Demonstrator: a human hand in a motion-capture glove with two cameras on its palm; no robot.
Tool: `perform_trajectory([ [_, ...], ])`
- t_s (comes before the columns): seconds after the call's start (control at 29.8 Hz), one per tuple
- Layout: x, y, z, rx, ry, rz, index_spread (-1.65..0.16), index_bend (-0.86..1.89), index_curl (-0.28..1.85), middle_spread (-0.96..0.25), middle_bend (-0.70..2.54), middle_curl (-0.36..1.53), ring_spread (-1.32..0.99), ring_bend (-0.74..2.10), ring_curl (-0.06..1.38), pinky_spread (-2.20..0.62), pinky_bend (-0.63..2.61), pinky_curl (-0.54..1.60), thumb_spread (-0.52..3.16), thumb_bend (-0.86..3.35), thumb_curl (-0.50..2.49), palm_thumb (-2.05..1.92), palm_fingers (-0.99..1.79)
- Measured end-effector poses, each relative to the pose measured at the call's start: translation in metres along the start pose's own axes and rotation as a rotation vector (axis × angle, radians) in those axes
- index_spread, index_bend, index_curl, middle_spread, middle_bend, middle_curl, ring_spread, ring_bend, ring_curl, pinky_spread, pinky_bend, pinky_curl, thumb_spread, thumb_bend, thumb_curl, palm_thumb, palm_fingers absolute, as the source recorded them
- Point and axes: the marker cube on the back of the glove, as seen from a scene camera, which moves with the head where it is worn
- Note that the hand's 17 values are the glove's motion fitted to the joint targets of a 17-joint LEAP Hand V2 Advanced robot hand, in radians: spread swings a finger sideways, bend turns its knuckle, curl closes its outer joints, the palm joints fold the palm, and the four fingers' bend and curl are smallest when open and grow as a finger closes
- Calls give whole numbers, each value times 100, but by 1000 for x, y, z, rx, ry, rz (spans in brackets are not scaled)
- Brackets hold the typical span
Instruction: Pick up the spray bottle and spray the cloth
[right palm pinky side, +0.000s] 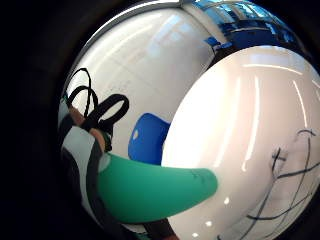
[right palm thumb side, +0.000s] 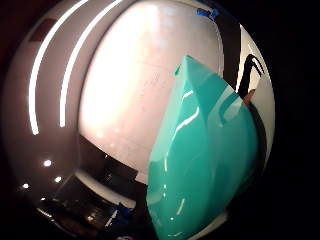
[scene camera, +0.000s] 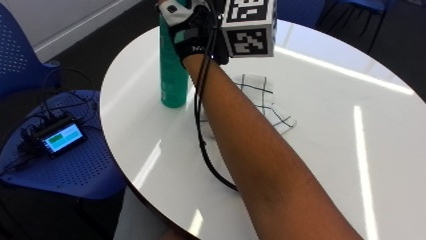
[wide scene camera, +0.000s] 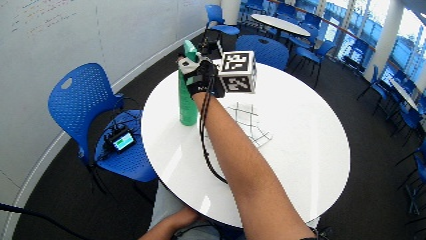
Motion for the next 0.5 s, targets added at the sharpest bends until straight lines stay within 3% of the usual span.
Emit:
perform_trajectory([
  [0.5, -22, -16, -9, -18, -27, -17, -28, 29, 52, -21, 45, 50, -19, 58, 45, -25, 44, 38, 51, -3, 76, 91, 135],
])
